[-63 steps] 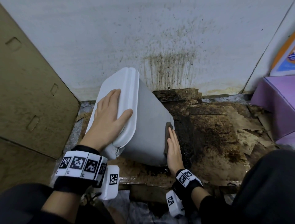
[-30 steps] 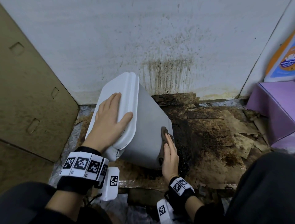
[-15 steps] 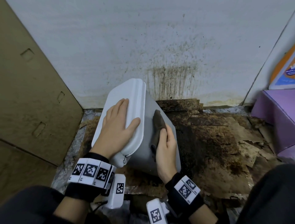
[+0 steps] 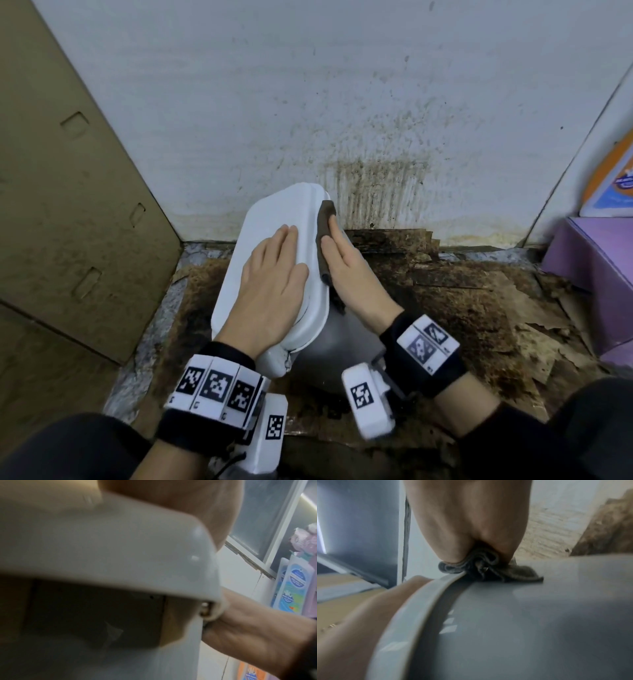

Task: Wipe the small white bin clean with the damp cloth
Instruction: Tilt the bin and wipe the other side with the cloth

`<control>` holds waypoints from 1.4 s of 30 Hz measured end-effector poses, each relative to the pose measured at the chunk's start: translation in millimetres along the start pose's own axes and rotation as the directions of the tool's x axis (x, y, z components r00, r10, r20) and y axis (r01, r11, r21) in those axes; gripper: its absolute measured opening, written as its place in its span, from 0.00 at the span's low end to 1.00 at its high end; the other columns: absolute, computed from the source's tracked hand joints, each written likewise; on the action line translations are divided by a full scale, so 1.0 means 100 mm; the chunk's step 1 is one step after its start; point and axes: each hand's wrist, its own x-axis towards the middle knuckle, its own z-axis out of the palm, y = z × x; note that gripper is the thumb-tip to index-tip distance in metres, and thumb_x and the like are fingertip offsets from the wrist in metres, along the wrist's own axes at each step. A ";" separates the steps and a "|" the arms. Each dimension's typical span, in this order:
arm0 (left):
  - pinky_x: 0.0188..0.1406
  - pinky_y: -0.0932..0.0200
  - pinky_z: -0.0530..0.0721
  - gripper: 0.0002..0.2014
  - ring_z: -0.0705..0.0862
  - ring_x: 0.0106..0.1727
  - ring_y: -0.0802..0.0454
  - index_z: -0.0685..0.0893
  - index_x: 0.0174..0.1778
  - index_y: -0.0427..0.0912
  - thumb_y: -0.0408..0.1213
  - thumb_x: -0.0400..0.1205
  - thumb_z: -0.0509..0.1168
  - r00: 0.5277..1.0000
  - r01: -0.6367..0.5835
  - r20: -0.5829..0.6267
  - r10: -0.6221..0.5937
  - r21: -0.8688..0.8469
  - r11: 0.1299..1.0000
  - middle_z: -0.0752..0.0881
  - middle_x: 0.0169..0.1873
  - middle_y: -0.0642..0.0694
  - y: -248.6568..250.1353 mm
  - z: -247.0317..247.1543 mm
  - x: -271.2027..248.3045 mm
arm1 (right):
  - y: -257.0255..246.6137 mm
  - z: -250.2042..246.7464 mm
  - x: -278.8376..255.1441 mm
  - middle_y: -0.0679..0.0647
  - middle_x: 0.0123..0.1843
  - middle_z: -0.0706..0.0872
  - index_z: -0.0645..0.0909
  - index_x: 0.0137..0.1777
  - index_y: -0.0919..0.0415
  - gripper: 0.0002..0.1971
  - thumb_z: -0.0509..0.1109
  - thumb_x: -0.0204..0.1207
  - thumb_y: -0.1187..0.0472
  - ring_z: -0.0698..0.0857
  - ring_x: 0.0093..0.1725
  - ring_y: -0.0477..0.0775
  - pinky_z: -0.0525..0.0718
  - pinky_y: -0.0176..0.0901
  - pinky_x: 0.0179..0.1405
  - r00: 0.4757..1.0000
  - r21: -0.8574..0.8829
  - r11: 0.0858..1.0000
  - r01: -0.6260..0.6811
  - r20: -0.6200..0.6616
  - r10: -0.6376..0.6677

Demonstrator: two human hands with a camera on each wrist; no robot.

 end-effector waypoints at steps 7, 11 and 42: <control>0.86 0.50 0.49 0.37 0.47 0.86 0.57 0.45 0.91 0.49 0.54 0.83 0.33 0.995 0.097 0.004 -0.098 -0.172 0.980 0.49 0.90 0.53 0.17 -0.08 -0.03 | -0.16 -0.26 0.59 0.46 0.94 0.52 0.39 0.93 0.49 0.33 0.49 0.94 0.44 0.62 0.89 0.49 0.63 0.38 0.77 0.994 -0.166 0.986 -0.029 0.103 0.046; 0.87 0.47 0.49 0.35 0.46 0.86 0.58 0.44 0.90 0.51 0.53 0.84 0.35 0.995 0.096 0.019 -0.094 -0.184 0.978 0.47 0.90 0.54 0.22 -0.07 -0.03 | -0.25 -0.29 0.64 0.46 0.93 0.53 0.35 0.93 0.51 0.34 0.48 0.94 0.46 0.72 0.76 0.48 0.70 0.40 0.70 0.994 -0.213 0.977 -0.032 0.100 0.054; 0.87 0.50 0.40 0.32 0.40 0.89 0.53 0.46 0.91 0.46 0.50 0.91 0.46 0.997 0.071 0.057 -0.059 -0.227 0.971 0.43 0.90 0.49 1.27 0.03 0.07 | 0.21 -0.48 -0.87 0.25 0.64 0.79 0.65 0.85 0.39 0.21 0.54 0.94 0.53 0.84 0.55 0.18 0.83 0.22 0.50 0.951 0.300 0.954 -0.020 -0.290 0.110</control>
